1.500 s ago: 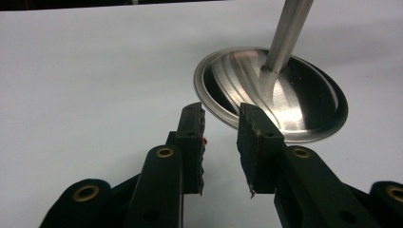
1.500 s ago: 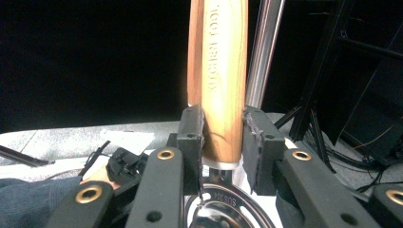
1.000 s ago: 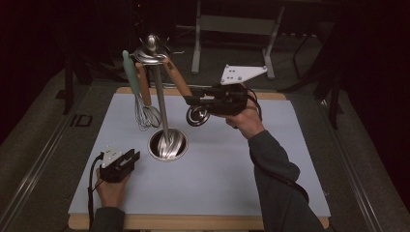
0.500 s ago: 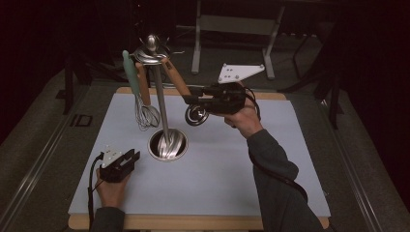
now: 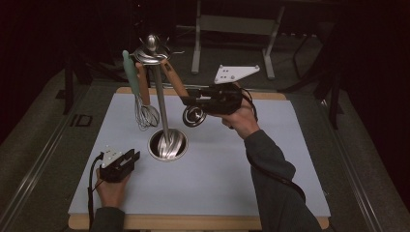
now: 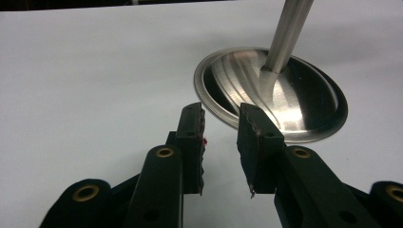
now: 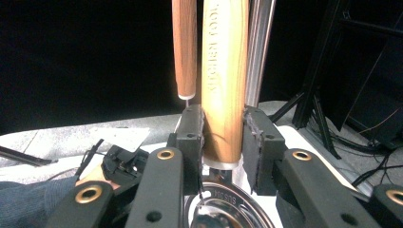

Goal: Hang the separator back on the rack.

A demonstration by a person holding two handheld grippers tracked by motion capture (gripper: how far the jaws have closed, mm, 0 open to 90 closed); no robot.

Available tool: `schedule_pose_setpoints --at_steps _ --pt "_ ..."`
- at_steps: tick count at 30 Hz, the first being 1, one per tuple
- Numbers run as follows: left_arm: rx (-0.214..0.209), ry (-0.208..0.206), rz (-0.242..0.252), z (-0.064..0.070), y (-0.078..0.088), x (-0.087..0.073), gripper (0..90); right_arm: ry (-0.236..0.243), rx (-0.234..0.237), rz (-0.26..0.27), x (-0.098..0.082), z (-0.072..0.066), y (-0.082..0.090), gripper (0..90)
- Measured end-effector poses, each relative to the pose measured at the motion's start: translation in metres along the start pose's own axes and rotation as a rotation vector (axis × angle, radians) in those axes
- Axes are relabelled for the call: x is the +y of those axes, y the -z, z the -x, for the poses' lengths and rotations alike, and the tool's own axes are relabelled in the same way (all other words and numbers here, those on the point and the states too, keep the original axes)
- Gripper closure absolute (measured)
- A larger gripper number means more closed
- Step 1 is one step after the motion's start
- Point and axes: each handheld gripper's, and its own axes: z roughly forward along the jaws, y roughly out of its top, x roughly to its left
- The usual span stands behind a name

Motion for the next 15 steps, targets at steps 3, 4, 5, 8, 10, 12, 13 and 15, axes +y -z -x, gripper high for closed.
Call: schedule_pose_setpoints --at_steps 3,4,5,8,10,12,13,15 --pt "0.001 -0.001 0.0 -0.0001 0.0001 0.0 71.7 -0.006 0.002 -0.001 -0.0012 0.0004 -0.0014 70.5" --pt "0.0 -0.001 0.0 -0.0001 0.0001 0.0 71.7 -0.011 0.004 -0.005 -0.0015 0.0004 -0.0015 70.5" --pt "0.0 -0.001 0.0 -0.0001 0.0002 0.0 71.7 -0.01 0.004 -0.004 -0.0018 0.0007 -0.0021 70.5" --pt "0.001 -0.001 -0.001 -0.0001 0.0002 0.0 71.7 -0.013 0.005 -0.005 -0.002 0.0009 -0.0036 70.4" --pt "0.0 -0.001 0.0 -0.0001 0.0002 0.0 71.7 -0.019 0.006 -0.007 -0.0019 0.0011 -0.0048 70.2" --pt "0.0 -0.001 0.0 -0.0001 0.0002 0.0 71.6 -0.027 0.001 -0.011 -0.0019 0.001 -0.0059 70.0" --pt "0.0 -0.001 0.0 -0.0001 0.0002 0.0 71.6 -0.027 0.001 -0.011 -0.0019 0.001 -0.0059 70.0" --pt "-0.001 -0.001 0.0 -0.0002 0.0002 0.0 71.6 -0.027 0.002 -0.012 -0.0019 0.0014 -0.0072 70.0"
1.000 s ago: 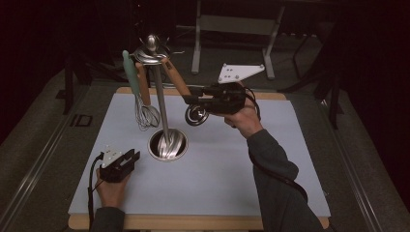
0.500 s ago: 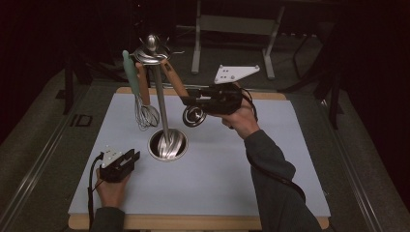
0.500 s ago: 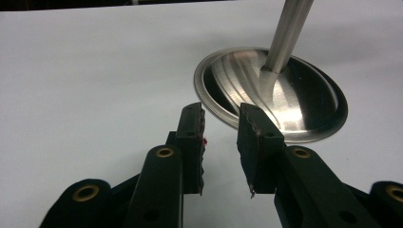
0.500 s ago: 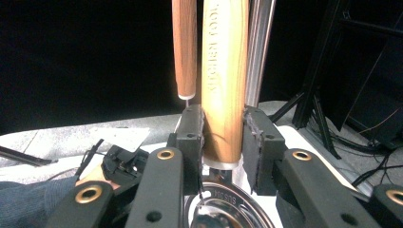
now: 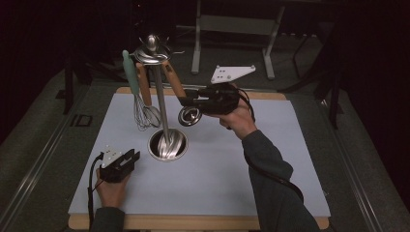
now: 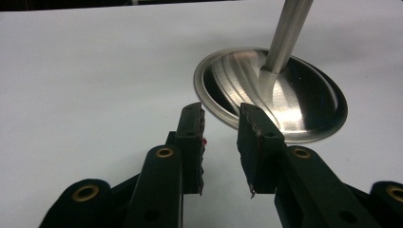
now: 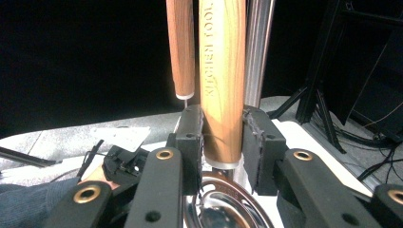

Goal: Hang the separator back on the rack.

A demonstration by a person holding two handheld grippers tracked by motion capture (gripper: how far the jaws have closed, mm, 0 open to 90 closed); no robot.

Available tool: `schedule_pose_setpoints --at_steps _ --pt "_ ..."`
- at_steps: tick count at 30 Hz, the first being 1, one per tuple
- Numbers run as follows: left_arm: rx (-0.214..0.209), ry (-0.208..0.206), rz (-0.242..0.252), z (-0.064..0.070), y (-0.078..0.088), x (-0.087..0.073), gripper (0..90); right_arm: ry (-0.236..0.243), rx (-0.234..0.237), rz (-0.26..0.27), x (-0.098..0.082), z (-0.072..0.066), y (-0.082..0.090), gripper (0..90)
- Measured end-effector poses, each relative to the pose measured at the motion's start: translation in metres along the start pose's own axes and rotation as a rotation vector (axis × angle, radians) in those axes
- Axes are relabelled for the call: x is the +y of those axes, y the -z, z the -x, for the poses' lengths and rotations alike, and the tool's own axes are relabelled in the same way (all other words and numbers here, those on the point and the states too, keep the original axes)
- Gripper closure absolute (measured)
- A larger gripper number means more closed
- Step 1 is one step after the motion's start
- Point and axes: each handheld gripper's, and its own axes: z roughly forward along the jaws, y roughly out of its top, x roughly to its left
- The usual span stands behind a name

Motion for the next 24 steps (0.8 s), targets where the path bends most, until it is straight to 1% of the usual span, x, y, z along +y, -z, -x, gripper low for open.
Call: schedule_pose_setpoints --at_steps 8,17,24 --pt "0.001 -0.001 0.0 0.0001 -0.0001 0.0 71.4 -0.015 0.0 -0.003 -0.0001 -0.0003 -0.003 69.6" --pt "0.0 -0.002 0.0 0.0002 -0.0001 0.0 71.4 -0.012 0.0 -0.011 0.0001 -0.0009 -0.007 69.5" --pt "0.0 -0.001 0.0 0.0 -0.0001 0.0001 71.3 -0.022 0.007 -0.009 -0.0005 0.0 -0.0087 69.0"
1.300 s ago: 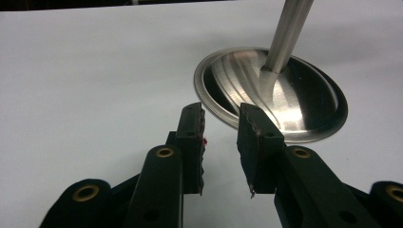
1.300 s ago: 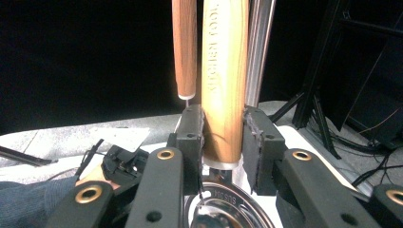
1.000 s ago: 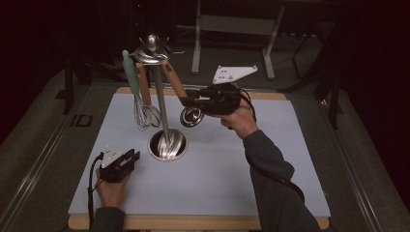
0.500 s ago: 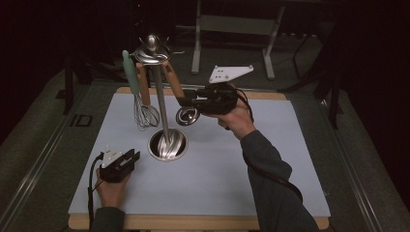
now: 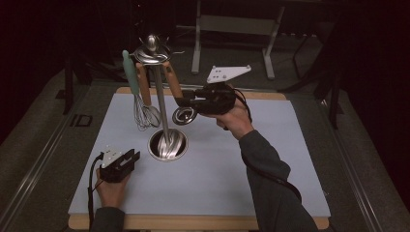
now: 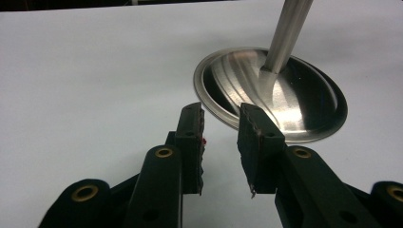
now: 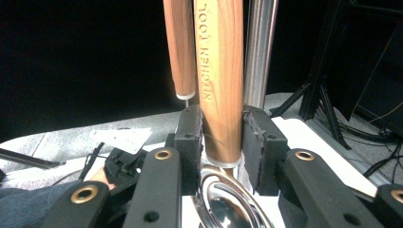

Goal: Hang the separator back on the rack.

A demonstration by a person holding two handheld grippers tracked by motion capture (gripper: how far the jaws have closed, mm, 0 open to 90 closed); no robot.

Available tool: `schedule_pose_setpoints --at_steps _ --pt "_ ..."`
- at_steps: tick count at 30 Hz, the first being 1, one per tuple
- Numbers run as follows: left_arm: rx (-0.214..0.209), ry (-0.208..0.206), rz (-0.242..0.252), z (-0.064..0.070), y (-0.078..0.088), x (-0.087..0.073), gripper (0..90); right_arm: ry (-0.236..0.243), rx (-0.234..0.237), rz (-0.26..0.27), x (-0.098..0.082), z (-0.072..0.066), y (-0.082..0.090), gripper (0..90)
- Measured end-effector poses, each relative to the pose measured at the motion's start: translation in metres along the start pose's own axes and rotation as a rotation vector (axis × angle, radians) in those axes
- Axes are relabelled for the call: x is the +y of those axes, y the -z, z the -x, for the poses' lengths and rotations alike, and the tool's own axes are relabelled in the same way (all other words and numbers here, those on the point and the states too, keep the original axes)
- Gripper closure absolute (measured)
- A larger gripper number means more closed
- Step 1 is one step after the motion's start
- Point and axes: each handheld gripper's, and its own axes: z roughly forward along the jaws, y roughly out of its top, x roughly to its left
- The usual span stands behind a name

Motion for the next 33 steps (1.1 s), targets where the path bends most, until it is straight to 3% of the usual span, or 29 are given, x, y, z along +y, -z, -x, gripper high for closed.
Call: schedule_pose_setpoints --at_steps 19,33 --pt "-0.001 0.001 -0.001 0.0 0.0 0.0 71.0 -0.011 0.007 0.001 -0.001 0.002 0.008 66.9" --pt "-0.001 0.004 0.004 0.0 0.0 0.0 70.7 -0.011 0.001 -0.028 -0.007 0.004 0.014 66.3"
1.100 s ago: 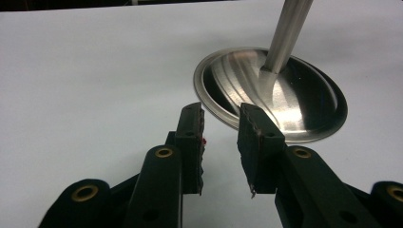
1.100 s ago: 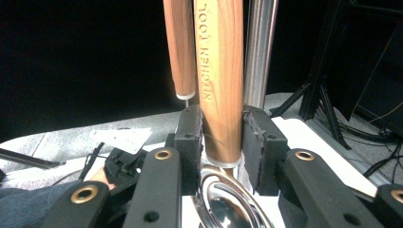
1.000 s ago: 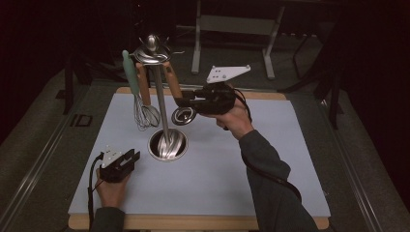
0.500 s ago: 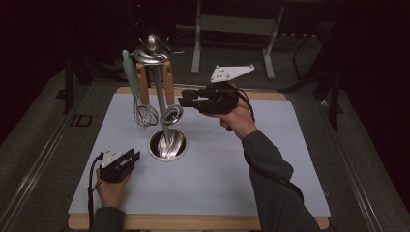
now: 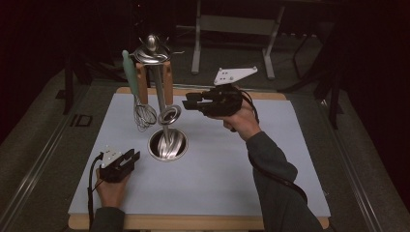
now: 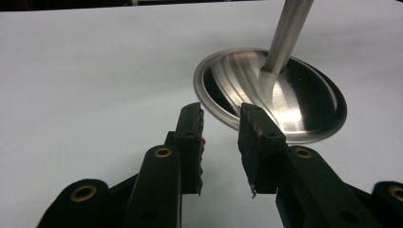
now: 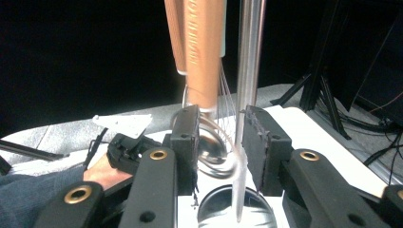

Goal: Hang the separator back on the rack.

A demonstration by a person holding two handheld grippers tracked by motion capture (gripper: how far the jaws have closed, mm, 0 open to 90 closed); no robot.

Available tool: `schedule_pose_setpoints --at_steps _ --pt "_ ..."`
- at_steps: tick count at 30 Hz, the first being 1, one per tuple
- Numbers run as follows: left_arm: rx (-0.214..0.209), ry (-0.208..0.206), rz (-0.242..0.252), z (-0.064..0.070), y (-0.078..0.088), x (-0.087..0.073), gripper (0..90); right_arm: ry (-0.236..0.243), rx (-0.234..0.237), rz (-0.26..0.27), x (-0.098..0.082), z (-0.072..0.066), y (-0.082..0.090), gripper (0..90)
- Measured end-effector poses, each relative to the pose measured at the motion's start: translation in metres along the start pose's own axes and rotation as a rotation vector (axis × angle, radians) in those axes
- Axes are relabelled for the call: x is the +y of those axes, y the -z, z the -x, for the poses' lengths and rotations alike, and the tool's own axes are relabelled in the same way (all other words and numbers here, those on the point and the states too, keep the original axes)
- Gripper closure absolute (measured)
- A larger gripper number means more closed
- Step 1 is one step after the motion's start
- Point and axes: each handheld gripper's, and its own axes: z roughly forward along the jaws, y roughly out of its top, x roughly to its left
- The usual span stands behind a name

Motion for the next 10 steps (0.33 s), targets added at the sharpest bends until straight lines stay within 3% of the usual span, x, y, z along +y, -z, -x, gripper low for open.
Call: schedule_pose_setpoints --at_steps 10 --pt "0.0 0.005 -0.002 0.0 0.0 0.0 69.8 -0.002 -0.047 -0.055 -0.015 0.005 0.013 64.6"
